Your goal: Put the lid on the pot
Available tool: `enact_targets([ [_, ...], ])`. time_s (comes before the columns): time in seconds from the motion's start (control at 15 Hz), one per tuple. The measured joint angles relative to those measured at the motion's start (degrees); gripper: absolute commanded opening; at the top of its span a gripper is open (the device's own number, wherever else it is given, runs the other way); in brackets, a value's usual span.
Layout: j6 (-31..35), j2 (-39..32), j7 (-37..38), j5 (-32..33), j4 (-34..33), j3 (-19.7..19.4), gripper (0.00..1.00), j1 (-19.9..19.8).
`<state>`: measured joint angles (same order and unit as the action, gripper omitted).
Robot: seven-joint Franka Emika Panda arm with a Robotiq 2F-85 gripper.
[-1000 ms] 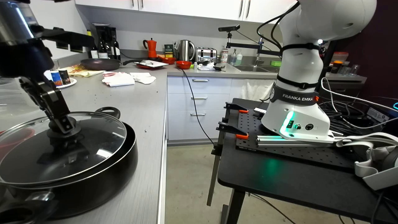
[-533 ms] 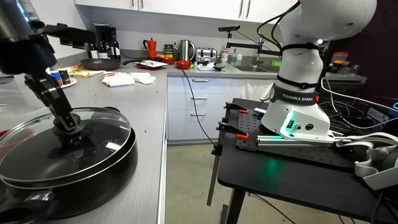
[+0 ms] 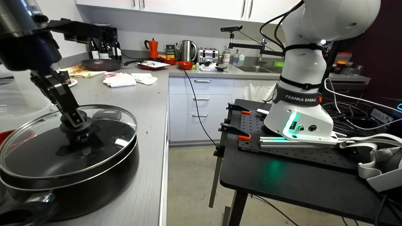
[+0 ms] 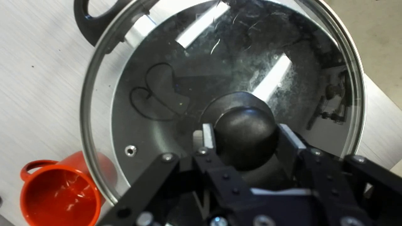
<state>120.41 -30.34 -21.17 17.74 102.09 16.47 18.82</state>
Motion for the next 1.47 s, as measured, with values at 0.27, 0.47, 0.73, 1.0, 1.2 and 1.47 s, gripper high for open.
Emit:
enact_targets([
  [0.27, 0.01, 0.00, -0.26, -0.61, 0.01, 0.63, 0.25, -0.02],
  [0.47, 0.07, 0.00, -0.42, -1.33, 0.01, 1.00, 0.25, -0.08],
  [0.73, 0.75, 0.18, -1.47, -3.14, 0.18, 1.22, 0.25, -0.67],
  [1.0, 1.93, 0.55, -3.22, -5.06, 0.82, 1.27, 0.25, -1.83],
  [1.2, 2.40, 0.54, -4.57, -6.15, 1.17, 1.27, 0.25, -2.78],
  [1.47, 2.42, 0.42, -5.99, -7.06, 1.43, 1.27, 0.25, -3.53],
])
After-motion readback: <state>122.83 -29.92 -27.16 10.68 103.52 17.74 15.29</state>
